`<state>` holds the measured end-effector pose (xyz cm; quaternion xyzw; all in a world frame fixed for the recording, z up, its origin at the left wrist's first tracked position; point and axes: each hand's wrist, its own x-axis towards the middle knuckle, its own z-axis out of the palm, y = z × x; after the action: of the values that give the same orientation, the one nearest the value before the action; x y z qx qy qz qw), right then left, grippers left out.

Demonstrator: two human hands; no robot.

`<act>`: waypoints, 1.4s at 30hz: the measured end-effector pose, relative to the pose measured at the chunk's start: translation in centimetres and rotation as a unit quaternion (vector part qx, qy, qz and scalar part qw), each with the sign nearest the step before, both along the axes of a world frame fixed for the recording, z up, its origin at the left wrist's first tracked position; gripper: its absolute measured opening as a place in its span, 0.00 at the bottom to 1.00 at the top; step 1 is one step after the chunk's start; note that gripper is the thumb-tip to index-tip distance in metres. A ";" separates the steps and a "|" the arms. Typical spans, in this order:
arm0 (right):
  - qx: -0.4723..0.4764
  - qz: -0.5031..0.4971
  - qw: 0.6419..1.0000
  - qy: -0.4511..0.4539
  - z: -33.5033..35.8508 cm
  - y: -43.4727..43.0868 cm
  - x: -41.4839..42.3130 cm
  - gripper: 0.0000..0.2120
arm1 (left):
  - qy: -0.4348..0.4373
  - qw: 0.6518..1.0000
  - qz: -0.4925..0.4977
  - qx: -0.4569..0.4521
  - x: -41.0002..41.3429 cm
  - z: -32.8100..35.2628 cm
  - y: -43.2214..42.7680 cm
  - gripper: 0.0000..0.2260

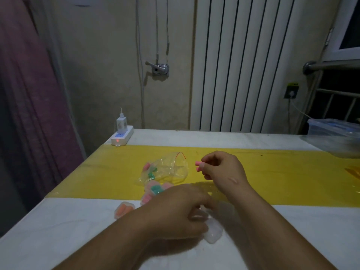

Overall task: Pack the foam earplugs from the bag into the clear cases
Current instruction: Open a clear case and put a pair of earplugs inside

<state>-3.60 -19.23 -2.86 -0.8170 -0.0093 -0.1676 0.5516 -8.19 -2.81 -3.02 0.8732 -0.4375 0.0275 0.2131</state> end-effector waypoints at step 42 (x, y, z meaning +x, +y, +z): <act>-0.021 0.113 0.993 0.030 1.3 3.3 -3.2 0.05 | 0.119 0.919 0.224 -0.302 3.1 0.0 4.3 0.10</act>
<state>-6.76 -15.89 -1.58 -0.8268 -0.0888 -0.0791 0.5498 -5.05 1.45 -2.99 0.8391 -0.1728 0.1009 0.5058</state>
